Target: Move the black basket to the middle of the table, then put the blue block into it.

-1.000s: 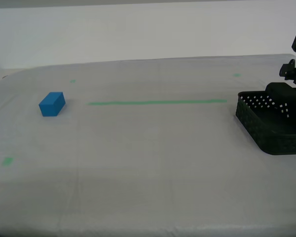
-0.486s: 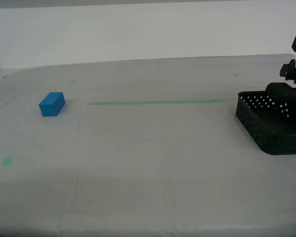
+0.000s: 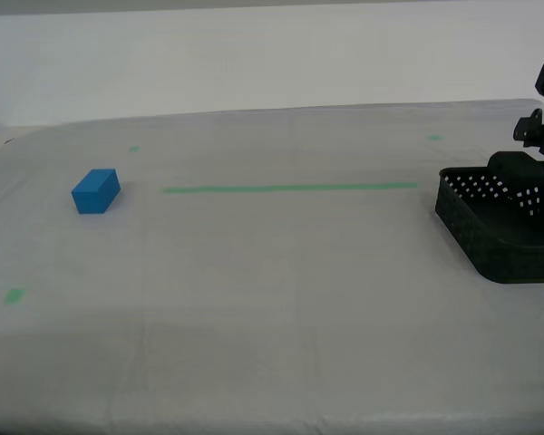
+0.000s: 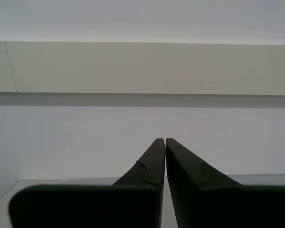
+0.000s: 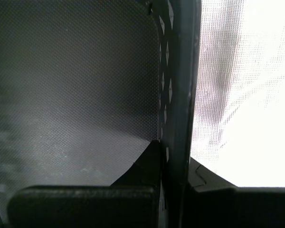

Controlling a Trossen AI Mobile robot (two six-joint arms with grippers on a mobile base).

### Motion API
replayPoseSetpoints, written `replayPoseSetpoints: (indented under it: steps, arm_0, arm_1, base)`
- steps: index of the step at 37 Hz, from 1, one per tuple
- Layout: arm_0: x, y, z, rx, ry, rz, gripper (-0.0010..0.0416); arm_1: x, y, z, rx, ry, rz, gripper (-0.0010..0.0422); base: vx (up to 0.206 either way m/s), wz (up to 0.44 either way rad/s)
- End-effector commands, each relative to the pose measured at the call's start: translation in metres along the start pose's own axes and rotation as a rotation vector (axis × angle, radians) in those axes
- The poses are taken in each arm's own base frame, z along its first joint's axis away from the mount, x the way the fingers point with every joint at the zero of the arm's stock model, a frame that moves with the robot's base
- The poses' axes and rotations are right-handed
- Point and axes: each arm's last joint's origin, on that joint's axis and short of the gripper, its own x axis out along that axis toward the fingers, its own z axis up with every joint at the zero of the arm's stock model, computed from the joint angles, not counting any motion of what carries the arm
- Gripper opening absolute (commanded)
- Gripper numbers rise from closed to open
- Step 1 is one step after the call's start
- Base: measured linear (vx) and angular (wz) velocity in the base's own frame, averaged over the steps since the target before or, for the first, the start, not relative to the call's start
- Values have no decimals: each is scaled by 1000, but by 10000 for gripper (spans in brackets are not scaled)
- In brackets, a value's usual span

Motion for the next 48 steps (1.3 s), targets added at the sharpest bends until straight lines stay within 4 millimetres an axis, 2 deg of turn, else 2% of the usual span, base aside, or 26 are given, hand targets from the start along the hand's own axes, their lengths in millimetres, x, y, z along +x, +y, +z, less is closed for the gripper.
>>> replayPoseSetpoints:
  steps: [1,10,21,39,48]
  arm_0:
    - [0,0,0,3,0,-4,-1]
    - [-1,0,1,14,2,-3,-1]
    - [-13,0,2,35,-3,-3,-1]
    - [-40,1,4,42,13,42,-1]
    - [-67,2,13,63,-46,63,-1]
  arm_1:
    - [0,0,1,1,-5,0,0]
    - [0,0,1,1,-6,0,0]
    - [0,0,1,1,-5,0,0]
    - [0,0,1,1,-5,0,0]
    - [0,0,1,1,-5,0,0]
  base:
    - [0,0]
    - [0,0]
    - [0,0]
    - [0,0]
    - [0,0]
